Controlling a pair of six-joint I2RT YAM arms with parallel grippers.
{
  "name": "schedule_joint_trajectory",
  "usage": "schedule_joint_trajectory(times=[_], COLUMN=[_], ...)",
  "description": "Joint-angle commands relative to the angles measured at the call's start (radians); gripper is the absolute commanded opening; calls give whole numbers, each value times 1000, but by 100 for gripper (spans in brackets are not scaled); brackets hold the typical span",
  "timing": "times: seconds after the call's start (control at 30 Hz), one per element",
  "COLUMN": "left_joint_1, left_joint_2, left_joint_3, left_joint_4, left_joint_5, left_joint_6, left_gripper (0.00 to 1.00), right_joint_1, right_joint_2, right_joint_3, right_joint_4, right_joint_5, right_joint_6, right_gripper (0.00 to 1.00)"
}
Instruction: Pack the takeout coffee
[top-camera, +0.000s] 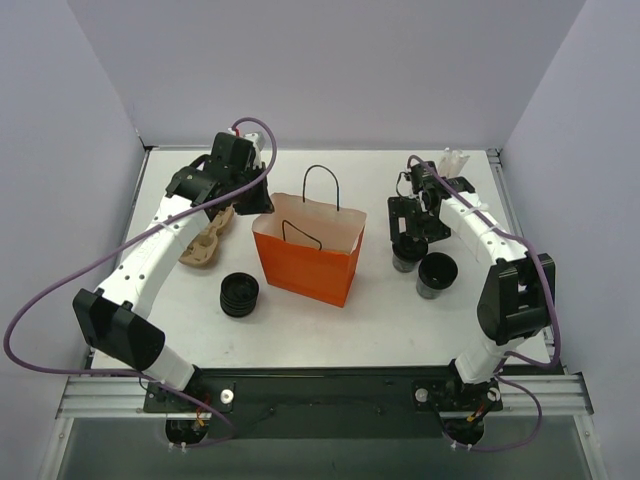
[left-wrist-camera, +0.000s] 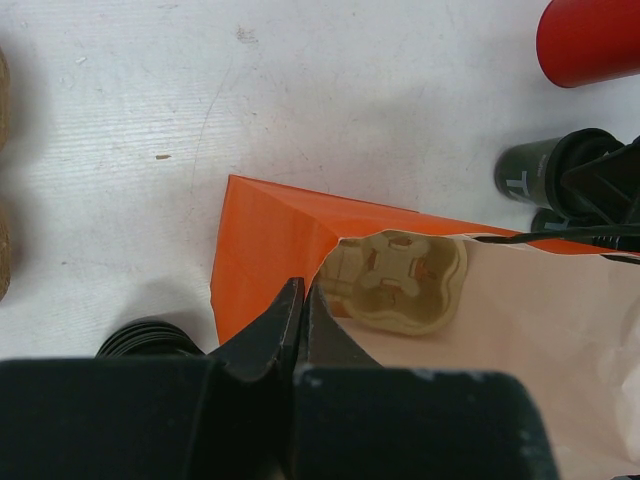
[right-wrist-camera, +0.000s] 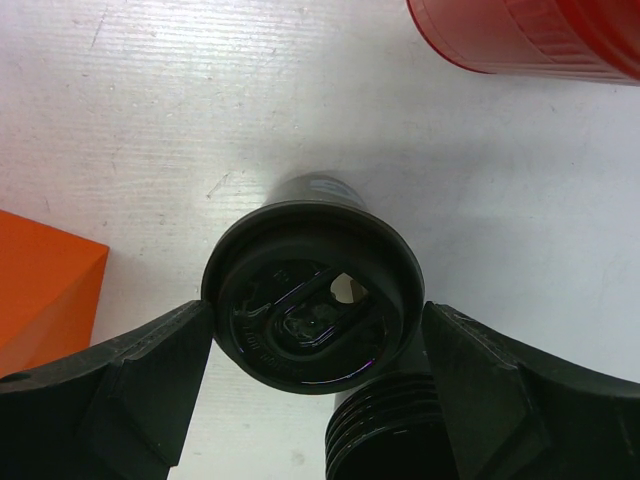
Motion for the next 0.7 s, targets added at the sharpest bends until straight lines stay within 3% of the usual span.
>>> schedule_joint_trajectory(times=[0.0, 0.4, 0.67], left_joint_1=[5, 5, 5], left_joint_2=[3, 0, 0], left_joint_3=[38, 40, 38], left_joint_4=[38, 36, 36], left_joint_5=[15, 15, 9], left_joint_6=[-5, -13, -15], left_gripper=[0, 0, 0], right_joint_1=[6, 8, 8], right_joint_2=[-22, 13, 7], right_joint_3=[-6, -9, -12], right_joint_4=[-30, -23, -20], right_joint_5=[56, 53, 50], right_joint_6=[-1, 4, 6], right_gripper=[88, 77, 80])
